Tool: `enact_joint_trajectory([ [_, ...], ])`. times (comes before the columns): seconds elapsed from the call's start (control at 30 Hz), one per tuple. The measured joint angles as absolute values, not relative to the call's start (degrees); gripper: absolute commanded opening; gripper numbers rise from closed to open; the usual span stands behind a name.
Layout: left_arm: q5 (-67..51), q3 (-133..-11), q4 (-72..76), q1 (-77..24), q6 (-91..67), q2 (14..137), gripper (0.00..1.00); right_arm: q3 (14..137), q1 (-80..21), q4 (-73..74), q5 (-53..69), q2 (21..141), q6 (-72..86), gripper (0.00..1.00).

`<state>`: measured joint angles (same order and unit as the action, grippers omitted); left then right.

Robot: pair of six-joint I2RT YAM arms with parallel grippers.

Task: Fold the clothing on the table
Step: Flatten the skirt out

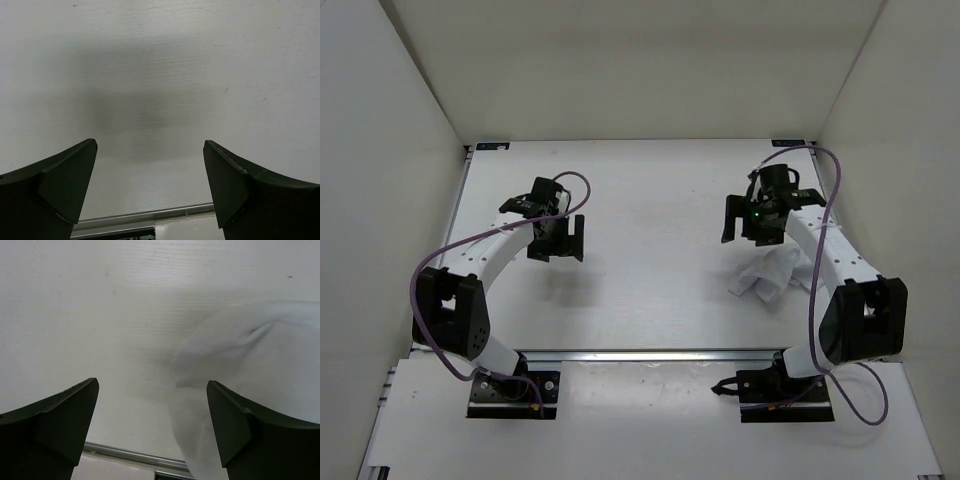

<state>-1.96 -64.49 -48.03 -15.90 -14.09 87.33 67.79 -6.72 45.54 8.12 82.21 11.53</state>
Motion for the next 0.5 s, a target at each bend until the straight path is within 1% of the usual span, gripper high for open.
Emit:
enact_joint_trajectory([
  [0.17, -1.3, -64.4, -48.3, -15.7, -13.5, 87.1, 0.98, 72.2, -13.4, 45.6, 6.9, 87.9, 10.7, 0.87],
  [0.2, -1.3, -64.4, -48.3, -15.7, -13.3, 87.1, 0.99, 72.9, -14.7, 45.3, 6.5, 88.7, 10.7, 0.88],
  [0.27, -1.6, -64.4, -48.2, -15.9, -13.1, 87.2, 0.99, 73.3, -16.7, 44.8, 6.3, 89.3, 10.8, 0.87],
  [0.4, -3.8, -64.1, -47.0, -16.9, -13.3, 87.1, 0.98, 73.3, -17.1, 44.8, 5.9, 89.9, 11.8, 0.87],
  [0.5, -6.3, -61.6, -44.2, -18.0, -13.6, 86.2, 0.99, 73.3, -16.7, 45.2, 4.1, 91.7, 12.0, 0.87],
])
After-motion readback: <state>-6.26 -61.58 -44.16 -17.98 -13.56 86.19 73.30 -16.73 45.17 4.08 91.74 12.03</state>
